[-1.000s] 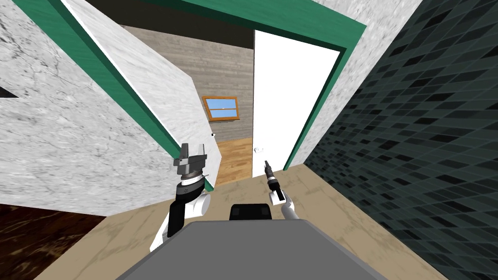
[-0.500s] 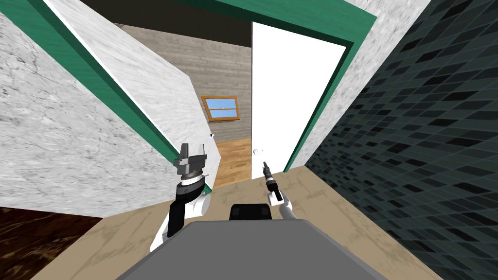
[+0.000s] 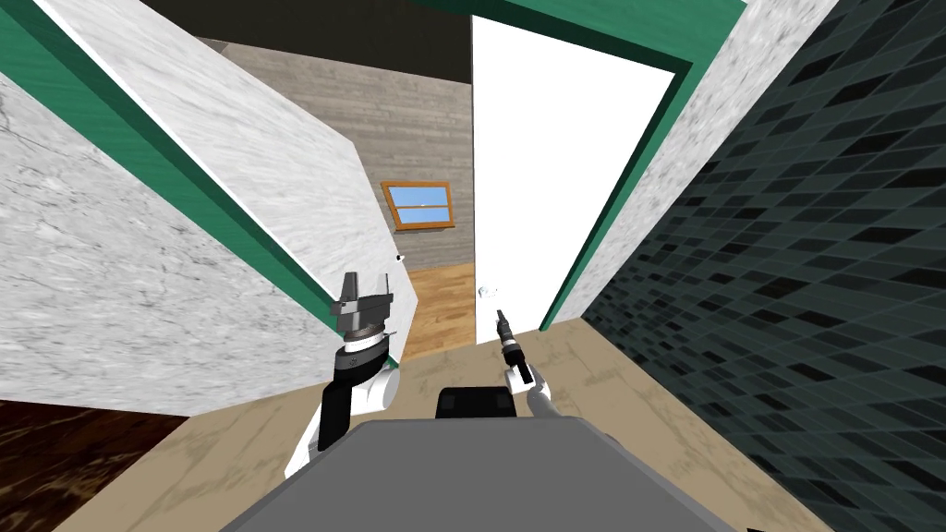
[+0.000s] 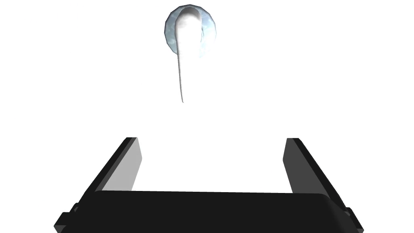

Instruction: Push the door open

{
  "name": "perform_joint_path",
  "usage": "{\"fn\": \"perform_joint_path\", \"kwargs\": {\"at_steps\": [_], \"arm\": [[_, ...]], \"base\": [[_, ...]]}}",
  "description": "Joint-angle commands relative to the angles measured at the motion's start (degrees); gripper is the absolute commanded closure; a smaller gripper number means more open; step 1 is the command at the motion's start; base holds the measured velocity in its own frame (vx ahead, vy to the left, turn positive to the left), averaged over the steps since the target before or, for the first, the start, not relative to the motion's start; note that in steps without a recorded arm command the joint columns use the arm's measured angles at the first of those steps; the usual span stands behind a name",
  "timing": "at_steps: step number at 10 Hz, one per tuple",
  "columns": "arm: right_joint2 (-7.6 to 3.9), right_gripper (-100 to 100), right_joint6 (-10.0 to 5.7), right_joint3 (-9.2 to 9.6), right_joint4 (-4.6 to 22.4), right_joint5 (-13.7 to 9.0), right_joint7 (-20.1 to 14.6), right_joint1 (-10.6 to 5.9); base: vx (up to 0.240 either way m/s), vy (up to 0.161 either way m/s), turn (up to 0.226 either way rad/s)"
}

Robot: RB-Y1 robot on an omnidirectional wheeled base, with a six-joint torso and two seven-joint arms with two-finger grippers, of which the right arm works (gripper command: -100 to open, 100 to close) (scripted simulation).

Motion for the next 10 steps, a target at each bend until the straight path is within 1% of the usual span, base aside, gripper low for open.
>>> {"fn": "perform_joint_path", "kwargs": {"at_steps": [1,3,6,7,8,10], "arm": [[0.67,-100,-0.48,0.18,2.3,-0.2,0.0,-0.92],[1.78,-100,-1.08,0.47,5.1,-0.4,-0.1,-1.99],[2.94,-100,-1.60,0.73,7.7,-0.6,-0.1,-2.95],[2.58,-100,-1.43,0.74,6.8,-0.6,-0.2,-2.45],[0.86,-100,-1.44,0.62,7.0,-0.6,-0.2,-2.56],[-0.56,-100,-1.42,0.42,7.1,-0.7,-0.2,-2.69]], "base": [[0.085,-0.059,0.034],[0.108,-0.087,0.032],[0.080,-0.059,0.018],[0.032,-0.023,0.007],[0.081,0.020,0.021],[0.161,0.025,0.021]]}}
